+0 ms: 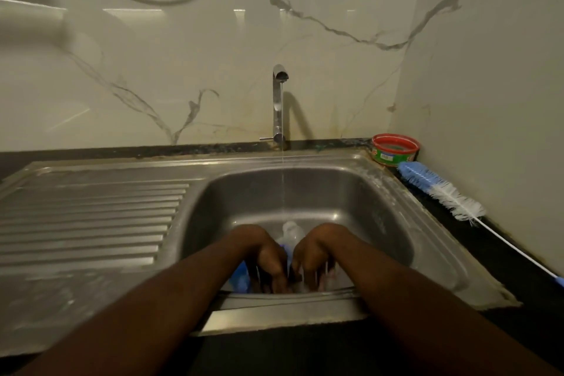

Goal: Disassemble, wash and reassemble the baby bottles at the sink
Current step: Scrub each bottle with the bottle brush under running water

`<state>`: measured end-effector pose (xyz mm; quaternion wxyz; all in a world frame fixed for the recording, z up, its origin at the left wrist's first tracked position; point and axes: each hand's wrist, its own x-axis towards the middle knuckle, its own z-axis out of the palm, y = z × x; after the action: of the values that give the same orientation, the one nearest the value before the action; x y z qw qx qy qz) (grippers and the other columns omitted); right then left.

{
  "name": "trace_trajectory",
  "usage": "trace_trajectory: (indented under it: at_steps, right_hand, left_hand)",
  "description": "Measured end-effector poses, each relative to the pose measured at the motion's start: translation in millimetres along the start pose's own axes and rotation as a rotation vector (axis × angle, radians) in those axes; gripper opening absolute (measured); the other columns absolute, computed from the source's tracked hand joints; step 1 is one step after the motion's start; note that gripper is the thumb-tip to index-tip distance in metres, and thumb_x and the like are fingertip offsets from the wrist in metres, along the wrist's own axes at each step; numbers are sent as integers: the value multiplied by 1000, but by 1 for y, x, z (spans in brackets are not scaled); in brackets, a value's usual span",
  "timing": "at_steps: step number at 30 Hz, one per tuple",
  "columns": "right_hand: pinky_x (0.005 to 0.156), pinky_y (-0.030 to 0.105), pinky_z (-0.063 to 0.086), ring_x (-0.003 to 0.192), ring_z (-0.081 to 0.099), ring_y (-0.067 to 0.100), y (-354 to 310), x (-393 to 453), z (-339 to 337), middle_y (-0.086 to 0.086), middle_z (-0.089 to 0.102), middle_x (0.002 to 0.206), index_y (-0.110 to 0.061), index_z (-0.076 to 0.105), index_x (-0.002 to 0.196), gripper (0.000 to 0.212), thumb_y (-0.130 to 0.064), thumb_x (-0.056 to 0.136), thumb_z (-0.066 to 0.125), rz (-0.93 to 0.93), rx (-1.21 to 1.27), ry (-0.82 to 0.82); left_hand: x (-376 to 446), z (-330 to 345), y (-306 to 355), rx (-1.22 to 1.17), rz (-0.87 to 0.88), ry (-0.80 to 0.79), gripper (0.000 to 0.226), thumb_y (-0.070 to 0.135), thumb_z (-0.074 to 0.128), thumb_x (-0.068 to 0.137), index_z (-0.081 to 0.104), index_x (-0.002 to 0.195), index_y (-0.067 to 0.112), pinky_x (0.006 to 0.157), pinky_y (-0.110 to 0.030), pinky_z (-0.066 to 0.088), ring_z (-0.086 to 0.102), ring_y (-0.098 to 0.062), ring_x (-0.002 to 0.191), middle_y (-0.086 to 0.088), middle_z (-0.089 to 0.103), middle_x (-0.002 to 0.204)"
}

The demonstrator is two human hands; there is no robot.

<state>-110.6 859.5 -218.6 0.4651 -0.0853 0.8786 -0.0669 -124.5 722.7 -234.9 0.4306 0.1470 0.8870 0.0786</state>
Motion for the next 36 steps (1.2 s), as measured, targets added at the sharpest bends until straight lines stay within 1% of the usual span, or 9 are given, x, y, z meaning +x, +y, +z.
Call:
trace_trajectory:
  at_steps: [2, 5, 10, 17, 21, 24, 27, 30, 36]
  right_hand:
    - [73, 27, 58, 96, 64, 21, 6, 8, -4, 9, 59, 133, -17, 55, 143, 48, -6, 96, 60, -79, -108, 159]
    - [100, 32, 43, 128, 52, 26, 5, 11, -9, 7, 51, 146, -21, 45, 151, 55, -13, 98, 59, -50, -192, 446]
    - [98, 30, 42, 130, 52, 28, 13, 10, -18, 12, 50, 148, -21, 50, 148, 50, -16, 99, 60, -99, -109, 634]
    - [99, 37, 50, 119, 58, 24, 13, 11, -27, 5, 59, 135, -23, 62, 132, 42, -12, 91, 68, -63, 69, 904]
    - [90, 39, 57, 100, 66, 23, 9, 0, -31, 5, 69, 109, -17, 72, 106, 23, -16, 84, 76, -45, 198, 1026]
    - [87, 40, 58, 87, 65, 17, 11, -11, -30, 0, 70, 95, -21, 71, 91, 12, -13, 84, 74, -21, 298, 1115]
    - [98, 40, 53, 104, 61, 17, 20, -26, -22, 1, 66, 119, -26, 69, 114, 29, -11, 90, 68, -27, 311, 1103]
    - [113, 47, 37, 137, 41, 34, 35, -46, -15, 12, 40, 153, -30, 48, 148, 50, -24, 99, 57, 73, 147, 971]
    - [104, 55, 44, 125, 51, 34, 80, -88, -1, 11, 57, 137, -26, 62, 128, 33, -22, 96, 60, 343, 198, 1287]
  left_hand:
    - [8, -7, -8, 46, 59, 85, 41, 13, 66, 95, 61, 136, 7, 87, -32, 57, 65, -29, 121, -11, 69, 122]
    - [13, -26, -19, 282, 119, 249, 46, 35, 58, 100, 55, 144, 21, 105, -39, 46, 57, -26, 125, -6, 57, 142]
    - [18, -44, -31, 282, 175, 555, 28, 36, 62, 97, 73, 116, 19, 97, -38, 51, 66, -22, 106, -5, 71, 117]
    - [-1, -56, -36, 143, 171, 918, 16, 37, 69, 91, 72, 103, 27, 88, -37, 58, 65, -11, 89, 5, 71, 101]
    - [-24, -63, -35, 47, 181, 914, 15, 42, 72, 86, 73, 93, 29, 87, -39, 58, 66, -13, 85, 7, 70, 89]
    - [-29, -47, -31, 128, 122, 938, 13, 40, 72, 83, 71, 94, 34, 88, -39, 57, 66, -16, 92, 7, 69, 100]
    - [-24, -35, -34, 265, 176, 924, 27, 42, 74, 86, 67, 112, 37, 92, -34, 50, 56, -14, 108, 8, 55, 115]
    - [-23, -42, -38, 323, 256, 892, 33, 46, 72, 88, 64, 120, 39, 94, -34, 47, 50, -12, 110, 9, 44, 118]
    - [-13, -44, -37, 383, 284, 864, 35, 51, 68, 89, 60, 122, 43, 96, -34, 49, 49, -9, 109, 8, 47, 127]
